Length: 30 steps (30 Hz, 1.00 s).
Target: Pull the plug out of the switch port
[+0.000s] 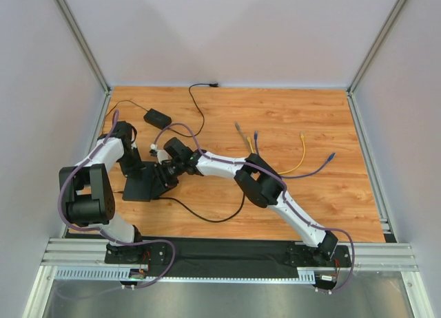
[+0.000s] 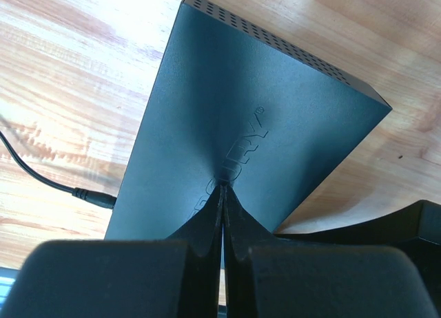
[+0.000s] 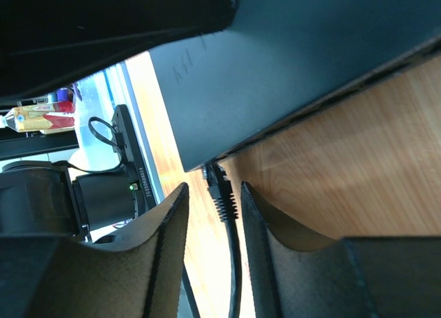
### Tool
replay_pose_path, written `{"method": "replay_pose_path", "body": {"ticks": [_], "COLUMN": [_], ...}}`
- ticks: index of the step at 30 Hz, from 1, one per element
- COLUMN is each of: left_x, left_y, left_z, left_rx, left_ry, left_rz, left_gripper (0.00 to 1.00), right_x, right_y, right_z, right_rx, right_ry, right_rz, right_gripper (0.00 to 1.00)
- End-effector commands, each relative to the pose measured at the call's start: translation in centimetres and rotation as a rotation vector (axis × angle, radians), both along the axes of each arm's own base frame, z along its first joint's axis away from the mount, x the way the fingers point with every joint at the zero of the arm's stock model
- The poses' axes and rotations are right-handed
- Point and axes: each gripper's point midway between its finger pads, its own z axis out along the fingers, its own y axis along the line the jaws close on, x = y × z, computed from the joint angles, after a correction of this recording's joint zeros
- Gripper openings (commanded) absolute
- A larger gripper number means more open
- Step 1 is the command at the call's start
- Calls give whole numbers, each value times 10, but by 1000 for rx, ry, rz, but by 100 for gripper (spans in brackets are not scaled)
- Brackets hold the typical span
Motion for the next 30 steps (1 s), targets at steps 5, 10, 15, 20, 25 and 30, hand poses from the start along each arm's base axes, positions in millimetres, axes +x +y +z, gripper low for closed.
{"method": "replay_pose_path", "body": {"ticks": [5, 10, 15, 20, 25, 30], "left_x": [-5, -5, -6, -6, -7, -8], "left_y": [3, 3, 3, 3, 4, 4], "left_z": [-14, -14, -15, -15, -15, -19], "left_rx": [20, 20, 19, 21, 25, 25], "left_ry": [37, 36, 43, 45, 48, 70], "left_rz": [10, 16, 15, 15, 17, 20], "left_gripper": [0, 0, 0, 0, 0, 0], "right_x": [-8, -8, -7, -6, -5, -4], "right_y": [9, 11, 13, 15, 15, 12], "right_z": [-3, -7, -12, -16, -21, -26], "right_rx": [17, 10, 1, -5, -22, -56], "right_ry": [12, 28, 27, 36, 53, 47], "right_rz": [8, -3, -11, -19, -38, -53], "right_gripper": [35, 33, 31, 27, 21, 16]}}
